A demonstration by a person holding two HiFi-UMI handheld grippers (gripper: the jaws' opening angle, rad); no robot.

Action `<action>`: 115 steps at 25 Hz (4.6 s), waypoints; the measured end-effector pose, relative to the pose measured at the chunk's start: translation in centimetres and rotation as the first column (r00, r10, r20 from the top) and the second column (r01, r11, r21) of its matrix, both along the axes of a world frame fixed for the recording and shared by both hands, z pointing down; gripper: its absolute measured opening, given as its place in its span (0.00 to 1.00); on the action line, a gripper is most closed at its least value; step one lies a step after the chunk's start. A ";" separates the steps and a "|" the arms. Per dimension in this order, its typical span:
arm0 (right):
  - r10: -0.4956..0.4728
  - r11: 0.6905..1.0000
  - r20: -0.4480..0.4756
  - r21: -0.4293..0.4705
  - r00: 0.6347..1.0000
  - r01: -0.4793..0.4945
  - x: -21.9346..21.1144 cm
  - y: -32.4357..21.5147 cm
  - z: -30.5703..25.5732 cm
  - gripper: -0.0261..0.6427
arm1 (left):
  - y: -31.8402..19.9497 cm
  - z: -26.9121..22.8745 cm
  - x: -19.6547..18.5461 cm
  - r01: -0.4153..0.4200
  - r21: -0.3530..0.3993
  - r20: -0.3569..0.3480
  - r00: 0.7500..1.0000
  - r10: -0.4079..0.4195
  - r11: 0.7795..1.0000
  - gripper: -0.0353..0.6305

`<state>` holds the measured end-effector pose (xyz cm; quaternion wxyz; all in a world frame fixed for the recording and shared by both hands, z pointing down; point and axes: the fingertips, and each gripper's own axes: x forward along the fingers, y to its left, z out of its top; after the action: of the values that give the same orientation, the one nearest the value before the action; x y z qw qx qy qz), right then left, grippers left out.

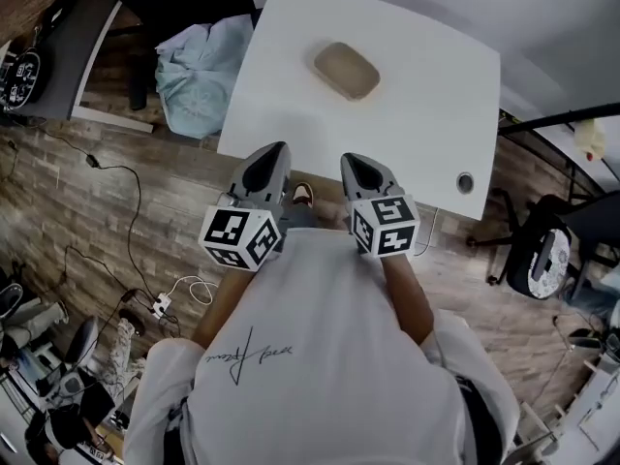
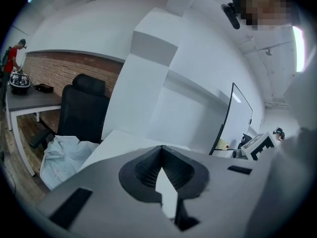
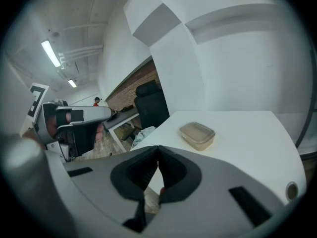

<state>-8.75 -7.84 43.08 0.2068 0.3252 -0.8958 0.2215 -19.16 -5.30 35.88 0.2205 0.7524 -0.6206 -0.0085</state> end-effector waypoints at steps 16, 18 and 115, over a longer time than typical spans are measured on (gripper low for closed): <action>0.159 0.987 -0.005 -0.009 0.987 -0.159 -2.2 -2.7 0.8 0.06 | -4.6 0.6 -2.8 -0.172 0.022 -0.022 0.985 0.173 0.985 0.06; 0.168 0.986 -0.003 -0.014 0.986 -0.168 -2.5 -2.9 0.9 0.06 | -5.0 0.7 -3.0 -0.183 0.022 -0.018 0.983 0.183 0.983 0.06; 0.465 0.774 0.414 -0.620 0.783 -0.132 0.8 -14.6 12.9 0.08 | -13.0 7.5 1.5 -0.233 -0.306 -0.008 0.970 0.243 0.923 0.06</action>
<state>-7.96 -22.41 55.94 -0.0111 0.3172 -0.7441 0.5878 -17.62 -18.33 43.41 0.3239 0.7792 -0.5217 0.1255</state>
